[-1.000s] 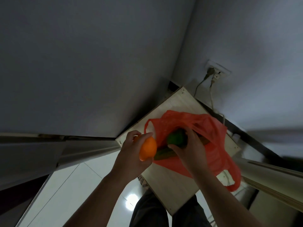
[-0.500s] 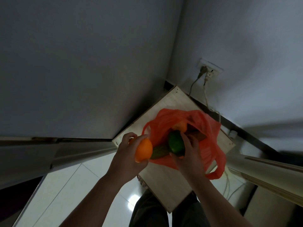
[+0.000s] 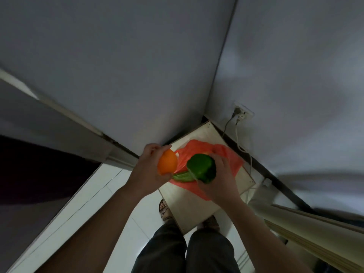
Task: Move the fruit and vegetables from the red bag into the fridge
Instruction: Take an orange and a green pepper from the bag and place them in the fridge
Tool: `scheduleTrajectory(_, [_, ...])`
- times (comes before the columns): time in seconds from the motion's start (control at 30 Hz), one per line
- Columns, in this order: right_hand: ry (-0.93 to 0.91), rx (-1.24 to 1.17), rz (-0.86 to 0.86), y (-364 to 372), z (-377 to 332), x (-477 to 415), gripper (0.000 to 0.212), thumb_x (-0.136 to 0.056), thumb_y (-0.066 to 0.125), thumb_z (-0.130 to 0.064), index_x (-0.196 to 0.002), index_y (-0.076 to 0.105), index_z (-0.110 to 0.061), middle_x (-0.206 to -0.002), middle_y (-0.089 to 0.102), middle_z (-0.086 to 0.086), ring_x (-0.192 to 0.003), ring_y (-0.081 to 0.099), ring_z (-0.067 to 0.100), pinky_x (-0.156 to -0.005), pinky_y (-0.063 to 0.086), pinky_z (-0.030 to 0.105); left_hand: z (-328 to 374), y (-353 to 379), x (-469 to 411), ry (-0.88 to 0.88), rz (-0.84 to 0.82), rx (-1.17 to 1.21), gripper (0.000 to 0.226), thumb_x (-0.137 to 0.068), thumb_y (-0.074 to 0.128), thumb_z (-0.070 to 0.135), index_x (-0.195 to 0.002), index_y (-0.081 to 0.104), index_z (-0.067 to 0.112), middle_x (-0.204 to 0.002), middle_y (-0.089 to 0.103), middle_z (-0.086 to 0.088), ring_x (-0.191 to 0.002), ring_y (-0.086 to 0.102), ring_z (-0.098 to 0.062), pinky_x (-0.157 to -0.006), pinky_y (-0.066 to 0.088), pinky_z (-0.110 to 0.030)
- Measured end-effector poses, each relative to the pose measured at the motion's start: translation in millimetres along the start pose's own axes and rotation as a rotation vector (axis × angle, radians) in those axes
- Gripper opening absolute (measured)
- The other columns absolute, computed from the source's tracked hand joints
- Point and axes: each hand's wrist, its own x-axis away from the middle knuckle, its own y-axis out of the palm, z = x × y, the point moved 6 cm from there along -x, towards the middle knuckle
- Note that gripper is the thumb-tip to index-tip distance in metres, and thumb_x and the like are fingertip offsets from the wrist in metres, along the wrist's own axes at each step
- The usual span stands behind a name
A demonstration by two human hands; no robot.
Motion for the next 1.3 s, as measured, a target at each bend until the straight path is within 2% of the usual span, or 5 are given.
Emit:
scheduleTrajectory(0.1, [-0.093, 0.015, -0.084, -32, -21, 10, 0.083, -0.065, 0.079, -0.029, -0.134, 0.033, -0.026, -0.132, 0.036, -0.003, -0.113, 0.041, 0.013, -0.084, 0.04, 0.023, 27, -11, 30, -0.026, 0.102, -0.022, 0.081, -0.069, 0.079, 0.03, -0.136, 0.034, 0.032, -0.139, 0.026, 0.0, -0.119, 0.041, -0.023, -0.084, 0.04, -0.023])
scheduleTrajectory(0.3, [-0.27, -0.025, -0.27, -76, -49, 46, 0.09, -0.066, 0.076, -0.024, -0.141, 0.025, -0.026, -0.137, 0.035, -0.005, -0.125, 0.037, 0.013, -0.1, 0.038, 0.028, 65, -16, 111, -0.15, 0.347, 0.048, 0.084, -0.068, 0.081, 0.03, -0.137, 0.033, 0.025, -0.139, 0.031, 0.0, -0.114, 0.037, -0.013, -0.085, 0.037, -0.023])
scheduleTrajectory(0.47, [-0.397, -0.02, -0.393, -72, -71, 85, 0.075, -0.066, 0.08, -0.028, -0.127, 0.038, -0.025, -0.114, 0.043, -0.014, -0.104, 0.046, 0.004, -0.08, 0.035, 0.005, 68, -11, 199, -0.308, 0.536, 0.118, 0.08, -0.067, 0.081, 0.03, -0.133, 0.036, 0.023, -0.137, 0.034, 0.002, -0.11, 0.036, -0.009, -0.083, 0.037, -0.024])
scheduleTrajectory(0.67, [-0.611, 0.028, -0.652, -22, -114, 138, 0.072, -0.067, 0.076, -0.033, -0.129, 0.039, -0.028, -0.123, 0.046, -0.013, -0.11, 0.048, 0.006, -0.093, 0.048, 0.031, 52, -5, 297, -0.505, 0.704, 0.138, 0.082, -0.065, 0.083, 0.03, -0.133, 0.038, 0.024, -0.138, 0.035, -0.001, -0.115, 0.039, -0.017, -0.082, 0.038, -0.026])
scheduleTrajectory(1.3, [-1.01, 0.211, -1.012, 221, -263, 430, 0.074, -0.068, 0.075, -0.03, -0.133, 0.038, -0.033, -0.125, 0.032, -0.014, -0.114, 0.043, 0.005, -0.094, 0.045, 0.021, -123, -13, 634, -0.8, 1.007, 0.299, 0.077, -0.068, 0.079, 0.036, -0.133, 0.038, 0.031, -0.135, 0.035, 0.003, -0.11, 0.039, -0.012, -0.08, 0.04, -0.022])
